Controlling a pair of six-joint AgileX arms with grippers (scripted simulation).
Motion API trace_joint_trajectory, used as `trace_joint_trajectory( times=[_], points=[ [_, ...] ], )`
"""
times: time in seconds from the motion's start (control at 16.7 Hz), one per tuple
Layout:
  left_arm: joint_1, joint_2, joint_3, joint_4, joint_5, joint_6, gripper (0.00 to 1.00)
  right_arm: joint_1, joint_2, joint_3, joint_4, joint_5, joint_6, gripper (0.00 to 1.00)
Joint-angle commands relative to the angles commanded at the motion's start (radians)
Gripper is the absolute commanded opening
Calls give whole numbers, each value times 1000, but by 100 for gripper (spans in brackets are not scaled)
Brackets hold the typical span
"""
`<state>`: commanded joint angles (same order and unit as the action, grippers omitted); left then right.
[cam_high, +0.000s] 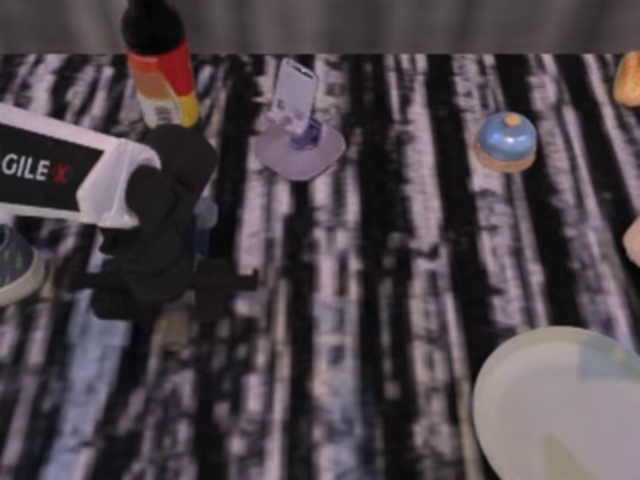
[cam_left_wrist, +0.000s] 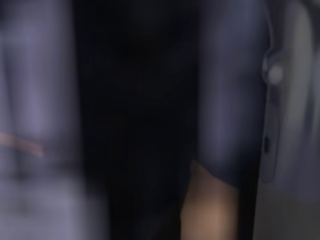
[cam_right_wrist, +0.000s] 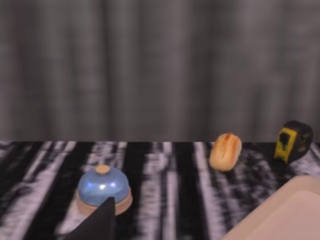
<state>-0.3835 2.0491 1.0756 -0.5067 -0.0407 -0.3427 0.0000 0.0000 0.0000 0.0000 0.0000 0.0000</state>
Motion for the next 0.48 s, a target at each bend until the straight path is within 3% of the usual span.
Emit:
trace_joint_trajectory(
  times=[0.48],
  points=[
    [0,0,0,0,0,0,0,0,0,0,0,0,0,100]
  ],
)
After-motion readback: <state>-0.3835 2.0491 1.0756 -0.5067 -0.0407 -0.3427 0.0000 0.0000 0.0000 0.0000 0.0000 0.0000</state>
